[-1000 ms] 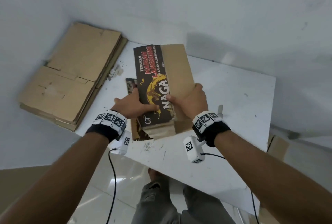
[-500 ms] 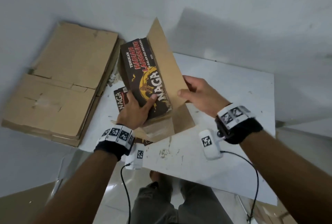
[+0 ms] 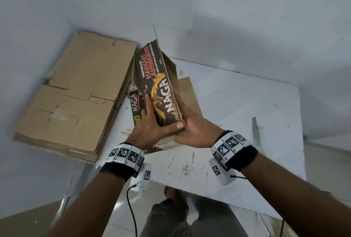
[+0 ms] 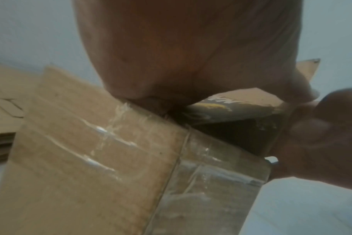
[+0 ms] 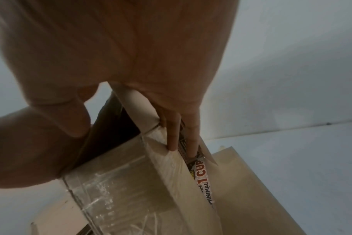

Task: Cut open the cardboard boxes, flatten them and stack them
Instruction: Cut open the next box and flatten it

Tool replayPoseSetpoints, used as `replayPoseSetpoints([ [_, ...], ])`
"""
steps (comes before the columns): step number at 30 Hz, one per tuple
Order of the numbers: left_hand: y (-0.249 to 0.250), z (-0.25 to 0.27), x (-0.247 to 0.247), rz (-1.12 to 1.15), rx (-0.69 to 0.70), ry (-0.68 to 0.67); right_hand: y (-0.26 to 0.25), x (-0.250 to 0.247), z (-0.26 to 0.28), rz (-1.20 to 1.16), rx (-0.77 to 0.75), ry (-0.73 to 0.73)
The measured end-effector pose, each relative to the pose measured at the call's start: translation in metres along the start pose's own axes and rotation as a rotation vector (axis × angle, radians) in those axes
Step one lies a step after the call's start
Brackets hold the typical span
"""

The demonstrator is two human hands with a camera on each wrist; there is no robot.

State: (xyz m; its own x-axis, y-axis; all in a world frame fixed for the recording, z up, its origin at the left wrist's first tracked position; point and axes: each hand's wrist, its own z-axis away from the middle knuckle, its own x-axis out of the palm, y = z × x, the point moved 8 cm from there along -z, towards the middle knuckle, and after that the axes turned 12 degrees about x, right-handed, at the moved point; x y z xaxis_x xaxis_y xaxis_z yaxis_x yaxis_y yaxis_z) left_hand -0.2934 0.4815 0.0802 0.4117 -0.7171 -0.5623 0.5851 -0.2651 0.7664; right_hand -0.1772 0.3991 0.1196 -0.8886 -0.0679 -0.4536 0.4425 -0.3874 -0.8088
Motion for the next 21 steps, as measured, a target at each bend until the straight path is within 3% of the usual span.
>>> replayPoseSetpoints([
  [5,0.001,0.017,-0.004,-0.111,-0.038,0.103,0.0,0.013,-0.006,0.148,0.034,0.039],
  [10,-0.005,0.024,-0.022,-0.179,0.057,0.222,-0.007,-0.004,-0.015,0.023,-0.012,-0.024],
  [13,-0.007,0.022,-0.033,-0.183,0.083,0.229,0.002,-0.012,-0.034,-0.14,0.039,-0.01],
  [17,-0.013,0.015,-0.035,-0.166,0.135,0.205,0.012,0.008,-0.055,-0.055,0.163,-0.105],
  [21,-0.011,0.004,-0.035,-0.147,0.119,0.19,0.02,-0.029,-0.038,0.203,0.255,0.235],
])
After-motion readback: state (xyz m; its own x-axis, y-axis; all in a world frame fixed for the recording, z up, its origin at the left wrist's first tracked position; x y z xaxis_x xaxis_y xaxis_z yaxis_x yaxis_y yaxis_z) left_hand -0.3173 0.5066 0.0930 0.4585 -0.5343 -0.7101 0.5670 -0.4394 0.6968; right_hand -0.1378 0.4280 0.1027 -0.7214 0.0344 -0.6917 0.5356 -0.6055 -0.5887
